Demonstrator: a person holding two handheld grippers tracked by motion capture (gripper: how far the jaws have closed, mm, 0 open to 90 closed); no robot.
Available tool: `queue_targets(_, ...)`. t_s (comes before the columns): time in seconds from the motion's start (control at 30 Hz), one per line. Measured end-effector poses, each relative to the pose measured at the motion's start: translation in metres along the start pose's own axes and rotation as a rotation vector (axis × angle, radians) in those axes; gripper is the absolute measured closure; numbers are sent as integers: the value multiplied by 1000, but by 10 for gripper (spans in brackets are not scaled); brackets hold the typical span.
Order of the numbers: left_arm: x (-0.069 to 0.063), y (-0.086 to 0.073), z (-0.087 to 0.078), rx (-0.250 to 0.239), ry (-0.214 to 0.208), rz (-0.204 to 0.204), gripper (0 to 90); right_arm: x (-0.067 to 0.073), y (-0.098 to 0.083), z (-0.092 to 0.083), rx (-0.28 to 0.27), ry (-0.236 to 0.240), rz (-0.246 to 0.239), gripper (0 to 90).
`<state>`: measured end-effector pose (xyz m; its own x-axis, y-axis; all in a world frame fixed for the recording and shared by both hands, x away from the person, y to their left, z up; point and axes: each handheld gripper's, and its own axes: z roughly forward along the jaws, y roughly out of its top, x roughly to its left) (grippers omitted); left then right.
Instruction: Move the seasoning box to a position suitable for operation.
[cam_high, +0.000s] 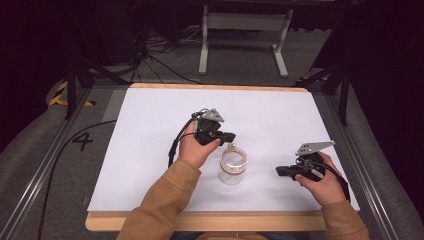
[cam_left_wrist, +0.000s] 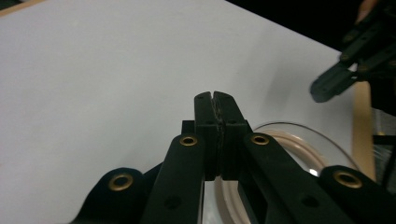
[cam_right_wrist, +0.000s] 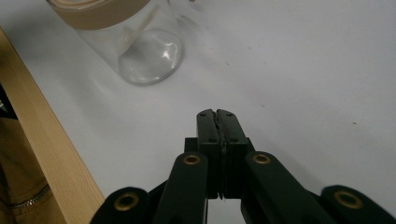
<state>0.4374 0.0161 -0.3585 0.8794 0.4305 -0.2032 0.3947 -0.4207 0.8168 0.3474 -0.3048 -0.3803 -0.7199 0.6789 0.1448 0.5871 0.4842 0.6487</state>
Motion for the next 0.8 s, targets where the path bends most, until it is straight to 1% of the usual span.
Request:
queue_targets(0.07,0,0,0,9,-4,1,899,1,0,1,2,5,-2,900)
queue_targets(0.13,1,0,3,35,-12,10,899,1,0,3,7,6,-7,900)
queue_targets(0.27,1,0,3,30,-9,8,899,1,-1,4,10,9,-6,900)
queue_targets(0.33,1,-1,2,25,1,-2,899,2,-1,5,10,15,-8,900)
queue_targets(0.47,2,-2,2,27,-7,-6,899,6,2,8,9,24,-21,900)
queue_targets(0.5,2,-2,2,23,-5,-13,899,7,2,8,8,24,-25,900)
queue_targets(0.6,3,-2,1,24,-9,-6,900,12,5,9,6,37,-37,900)
queue_targets(0.8,4,-3,2,19,-18,-13,900,23,12,10,-33,57,-74,900)
